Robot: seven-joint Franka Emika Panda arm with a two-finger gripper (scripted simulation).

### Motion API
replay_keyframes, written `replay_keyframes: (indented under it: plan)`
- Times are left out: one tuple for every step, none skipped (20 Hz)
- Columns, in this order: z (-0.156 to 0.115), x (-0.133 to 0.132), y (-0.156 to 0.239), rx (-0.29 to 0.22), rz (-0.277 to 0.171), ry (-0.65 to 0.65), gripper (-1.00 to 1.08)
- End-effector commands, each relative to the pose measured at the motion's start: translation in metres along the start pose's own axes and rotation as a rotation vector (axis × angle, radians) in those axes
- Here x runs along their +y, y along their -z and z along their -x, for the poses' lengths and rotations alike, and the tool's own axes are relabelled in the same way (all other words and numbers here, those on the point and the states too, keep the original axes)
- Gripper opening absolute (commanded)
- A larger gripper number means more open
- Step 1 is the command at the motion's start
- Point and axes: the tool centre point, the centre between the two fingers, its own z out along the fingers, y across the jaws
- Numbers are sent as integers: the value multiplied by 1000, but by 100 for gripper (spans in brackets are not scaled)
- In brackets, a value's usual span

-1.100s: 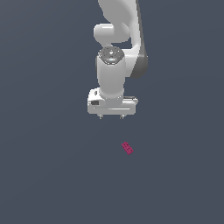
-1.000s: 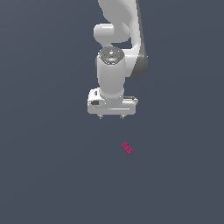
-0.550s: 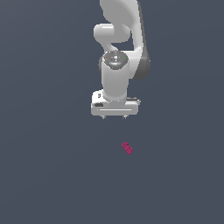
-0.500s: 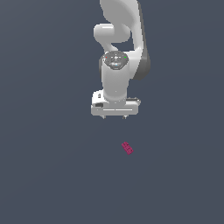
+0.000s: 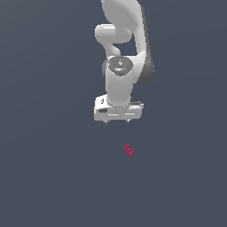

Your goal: Pick up the object and move it to a goal position.

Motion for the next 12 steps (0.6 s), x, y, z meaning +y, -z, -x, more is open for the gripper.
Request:
replay_keyframes:
  plan:
    - [-7,-4,-6,1,3,37,100]
    - [-11,-6,-9,2,4,56,100]
    - [-14,-8,-12,3,5,77,100]
    - [-19,-11,-16,4,7,99,100]
    - [-23,-13,-20,5,8,123,100]
    - [-28,-16,-24,6,9,149,100]
    - [-32,-19,-29,8,10,176,100]
    - [-38,-23,-34,9,11,205,100]
    - [-43,-26,-39,11,11,236,100]
    - [-48,-30,-45,13,12,266,100]
    - [-53,-33,-50,14,12,295,100]
    - [-57,-37,-55,16,12,323,100]
